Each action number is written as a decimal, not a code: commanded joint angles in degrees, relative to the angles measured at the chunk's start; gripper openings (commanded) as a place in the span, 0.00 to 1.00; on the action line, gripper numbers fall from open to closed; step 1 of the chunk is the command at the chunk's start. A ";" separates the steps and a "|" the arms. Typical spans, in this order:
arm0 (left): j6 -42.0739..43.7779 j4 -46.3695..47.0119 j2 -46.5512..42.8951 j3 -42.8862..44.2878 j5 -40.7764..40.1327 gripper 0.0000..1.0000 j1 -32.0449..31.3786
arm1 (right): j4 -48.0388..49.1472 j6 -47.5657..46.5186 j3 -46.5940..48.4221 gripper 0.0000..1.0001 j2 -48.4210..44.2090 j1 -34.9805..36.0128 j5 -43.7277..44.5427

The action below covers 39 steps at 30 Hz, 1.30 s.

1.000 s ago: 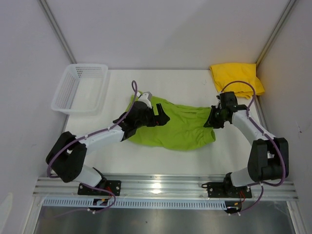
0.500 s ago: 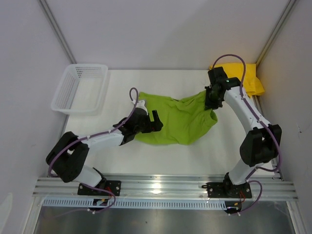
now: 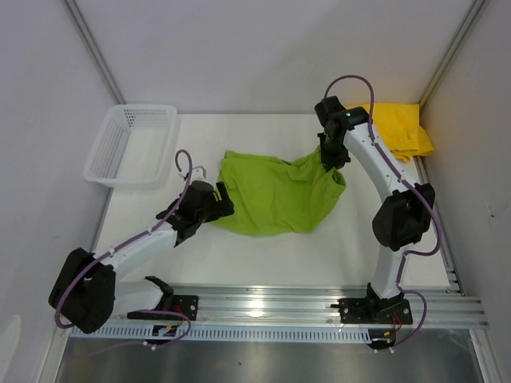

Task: Fold and stack the shorts
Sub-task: Fold the shorts

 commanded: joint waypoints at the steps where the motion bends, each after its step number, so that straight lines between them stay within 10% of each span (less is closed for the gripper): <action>1: 0.55 -0.97 -1.01 -0.68 -0.11 0.99 4.00 | -4.12 -0.70 4.80 0.00 1.16 1.00 2.71; 13: 1.96 -0.36 14.89 2.39 5.95 0.93 8.24 | -9.47 -0.53 15.43 0.00 5.81 2.14 4.64; 20: 0.55 5.44 16.83 -0.06 11.58 0.61 7.45 | -15.02 1.49 24.85 0.00 12.23 4.77 9.20; 39: -3.14 11.77 9.72 -4.54 6.57 0.37 -10.04 | -16.34 7.12 27.93 0.00 19.53 14.79 13.52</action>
